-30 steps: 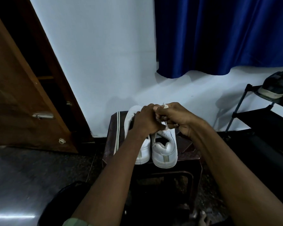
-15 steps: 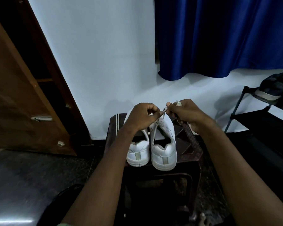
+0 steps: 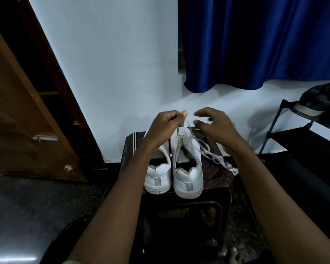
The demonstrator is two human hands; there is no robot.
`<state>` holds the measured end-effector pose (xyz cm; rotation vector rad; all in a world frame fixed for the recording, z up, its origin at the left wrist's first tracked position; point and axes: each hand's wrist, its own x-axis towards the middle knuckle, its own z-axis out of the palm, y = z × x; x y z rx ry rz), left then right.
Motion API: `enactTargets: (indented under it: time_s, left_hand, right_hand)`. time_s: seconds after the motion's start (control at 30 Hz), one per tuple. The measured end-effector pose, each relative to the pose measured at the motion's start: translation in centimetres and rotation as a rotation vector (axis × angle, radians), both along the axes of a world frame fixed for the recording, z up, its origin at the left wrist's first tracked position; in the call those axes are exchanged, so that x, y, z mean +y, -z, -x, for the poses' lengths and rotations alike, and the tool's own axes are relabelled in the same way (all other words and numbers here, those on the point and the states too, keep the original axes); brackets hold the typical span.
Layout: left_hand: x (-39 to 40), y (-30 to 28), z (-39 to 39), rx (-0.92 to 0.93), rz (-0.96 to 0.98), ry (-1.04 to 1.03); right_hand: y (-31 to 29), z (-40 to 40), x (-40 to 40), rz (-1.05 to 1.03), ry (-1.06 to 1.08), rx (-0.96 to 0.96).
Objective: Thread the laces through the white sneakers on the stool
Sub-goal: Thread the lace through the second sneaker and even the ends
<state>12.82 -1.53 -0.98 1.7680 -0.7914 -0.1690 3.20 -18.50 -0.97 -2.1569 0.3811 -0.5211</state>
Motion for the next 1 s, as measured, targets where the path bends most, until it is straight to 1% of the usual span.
enactTargets:
  time_s: [0.07, 0.1, 0.13, 0.17, 0.27, 0.3, 0.33, 0.37, 0.4, 0.43, 0.47, 0.5, 0.57, 0.63, 0.67, 0.73, 0.8, 0.83, 0.87, 0.93, 0.97, 1.0]
  left_hand:
    - [-0.1, -0.9, 0.5, 0.041, 0.077, 0.031]
    - [-0.1, -1.0, 0.6, 0.060, 0.108, 0.019]
    - [-0.2, -0.9, 0.4, 0.072, 0.121, -0.041]
    - [-0.2, -0.5, -0.1, 0.095, 0.131, -0.143]
    - [0.4, 0.8, -2.0, 0.199, 0.125, -0.532]
    - [0.9, 1.2, -2.4, 0.176, 0.055, -0.604]
    - [1.3, 1.4, -2.3, 0.078, -0.062, -0.660]
    - [1.6, 1.5, -2.0, -0.060, -0.177, -0.707]
    - [1.7, 1.5, -1.8, -0.192, -0.211, -0.703]
    - [1.6, 1.3, -1.6, -0.286, -0.182, -0.632]
    - [1.3, 1.2, -1.4, -0.363, -0.123, -0.513]
    - [0.8, 1.0, -1.1, -0.396, -0.085, -0.377]
    - [-0.3, 0.7, -0.4, -0.344, -0.094, -0.159]
    - [-0.7, 0.7, 0.1, -0.312, -0.140, -0.063]
    - [-0.8, 0.8, 0.2, -0.316, -0.157, -0.072]
    - [-0.7, 1.0, 0.0, -0.302, -0.181, -0.153]
    - [-0.3, 1.3, -0.4, -0.213, -0.174, -0.294]
    - [-0.1, 1.5, -0.8, -0.109, -0.105, -0.398]
    - [0.1, 1.5, -1.4, 0.044, 0.039, -0.513]
    - [0.4, 1.4, -2.1, 0.398, 0.428, -0.684]
    - [0.3, 1.3, -2.0, 0.464, 0.518, -0.718]
    - [0.0, 1.3, -1.5, 0.436, 0.482, -0.729]
  right_hand:
    - [-0.5, 0.0, 1.2, -0.412, -0.274, -0.050]
    - [-0.7, 0.1, 1.7, -0.525, -0.333, -0.044]
    - [-1.0, 0.2, 2.0, -0.572, -0.343, -0.037]
    - [-1.0, 0.2, 2.0, -0.598, -0.320, -0.039]
    - [-1.3, 0.6, 0.9, -0.643, -0.240, -0.050]
    - [-1.5, 0.8, 0.6, -0.628, -0.213, -0.038]
    - [-1.6, 1.0, 0.3, -0.591, -0.187, -0.022]
    - [-1.6, 1.2, 0.2, -0.551, -0.168, -0.007]
    - [-1.5, 1.2, 0.1, -0.514, -0.164, 0.001]
    - [-1.4, 1.2, 0.2, -0.490, -0.169, 0.003]
    - [-1.2, 1.1, 0.3, -0.475, -0.187, 0.000]
    - [-1.1, 1.0, 0.6, -0.475, -0.203, -0.003]
    - [-0.8, 0.5, 1.1, -0.475, -0.236, -0.012]
    - [-0.4, 0.1, 1.4, -0.457, -0.242, -0.008]
    - [-0.2, -0.1, 1.4, -0.440, -0.238, -0.001]
    - [0.1, -0.2, 1.1, -0.400, -0.230, 0.028]
    - [0.1, 0.0, 0.7, -0.377, -0.232, 0.067]
    - [0.1, 0.1, 0.5, -0.375, -0.233, 0.073]
    - [0.0, 0.2, 0.4, -0.377, -0.228, 0.071]
    - [-0.1, 0.3, 0.1, -0.380, -0.199, 0.041]
    - [-0.1, 0.2, 0.1, -0.383, -0.179, 0.020]
    - [-0.1, 0.1, 0.2, -0.385, -0.168, 0.001]
